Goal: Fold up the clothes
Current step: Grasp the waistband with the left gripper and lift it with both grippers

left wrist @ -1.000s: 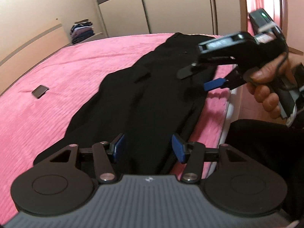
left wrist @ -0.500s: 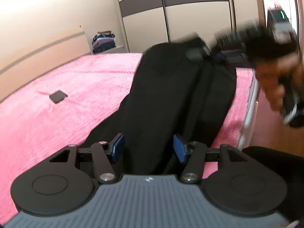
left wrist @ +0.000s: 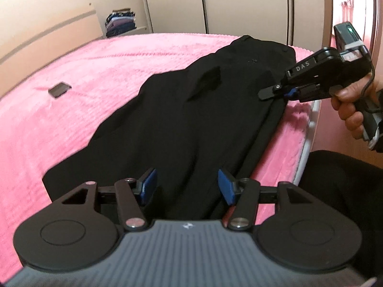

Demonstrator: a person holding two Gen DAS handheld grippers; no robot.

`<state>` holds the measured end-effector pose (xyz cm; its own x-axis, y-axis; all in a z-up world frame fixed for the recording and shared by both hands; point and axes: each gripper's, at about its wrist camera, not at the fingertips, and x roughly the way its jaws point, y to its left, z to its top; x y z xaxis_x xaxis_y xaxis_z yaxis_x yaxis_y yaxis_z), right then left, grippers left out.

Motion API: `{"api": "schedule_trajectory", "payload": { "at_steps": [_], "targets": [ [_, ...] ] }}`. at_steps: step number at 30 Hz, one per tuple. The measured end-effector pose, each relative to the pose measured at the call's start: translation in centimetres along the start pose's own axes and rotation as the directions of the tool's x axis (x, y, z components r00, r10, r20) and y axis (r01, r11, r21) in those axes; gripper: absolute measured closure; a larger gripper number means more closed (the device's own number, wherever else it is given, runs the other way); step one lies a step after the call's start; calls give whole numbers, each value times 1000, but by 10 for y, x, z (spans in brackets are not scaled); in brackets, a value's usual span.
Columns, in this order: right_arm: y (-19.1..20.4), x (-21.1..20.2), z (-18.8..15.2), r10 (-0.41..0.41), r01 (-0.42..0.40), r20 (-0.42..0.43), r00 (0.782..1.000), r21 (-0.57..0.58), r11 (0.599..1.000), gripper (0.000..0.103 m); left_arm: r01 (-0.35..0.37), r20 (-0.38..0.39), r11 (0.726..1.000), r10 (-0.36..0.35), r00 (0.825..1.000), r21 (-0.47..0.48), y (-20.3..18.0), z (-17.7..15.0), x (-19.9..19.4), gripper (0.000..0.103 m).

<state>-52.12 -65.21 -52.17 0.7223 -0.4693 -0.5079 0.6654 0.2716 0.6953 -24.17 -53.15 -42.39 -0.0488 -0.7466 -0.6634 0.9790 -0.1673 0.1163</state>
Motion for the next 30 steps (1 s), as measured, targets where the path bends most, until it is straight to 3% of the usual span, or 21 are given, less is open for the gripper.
{"api": "schedule_trajectory", "payload": {
  "at_steps": [4,7,11,13,15,20,23,25,27,30],
  "targets": [
    [14,12,10,-16,16,14,1000,-9,1000,70,-35,-2,999,35,999,-27,16,-7,-16,51],
    [19,12,12,-29,29,17,999,-20,999,69,-67,3,998,67,998,16,18,-11,-30,51],
    [25,18,12,-59,59,14,998,-28,998,71,-59,16,984,58,998,167,-6,-16,-38,51],
    [28,21,13,-74,74,12,997,-31,997,92,-51,18,972,48,999,228,-20,-17,-35,50],
    [31,21,14,-78,79,15,997,-32,996,92,-43,10,959,41,999,281,-34,-16,-27,51],
    [45,9,25,-20,21,35,999,-27,999,92,-70,-25,910,88,996,409,-56,-12,-3,64],
    [56,4,32,11,-10,39,999,-21,1000,92,-81,-25,902,101,995,424,-59,-11,2,68],
    [66,2,36,28,-27,38,999,-26,999,92,-83,-23,899,103,994,430,-61,-10,3,81],
    [80,1,40,45,-43,41,998,-54,998,92,-110,-3,900,123,992,422,-59,-11,-1,94],
    [105,4,45,75,-71,37,997,-97,993,92,-188,51,908,182,982,375,-48,-12,-15,98]
  ]
}}
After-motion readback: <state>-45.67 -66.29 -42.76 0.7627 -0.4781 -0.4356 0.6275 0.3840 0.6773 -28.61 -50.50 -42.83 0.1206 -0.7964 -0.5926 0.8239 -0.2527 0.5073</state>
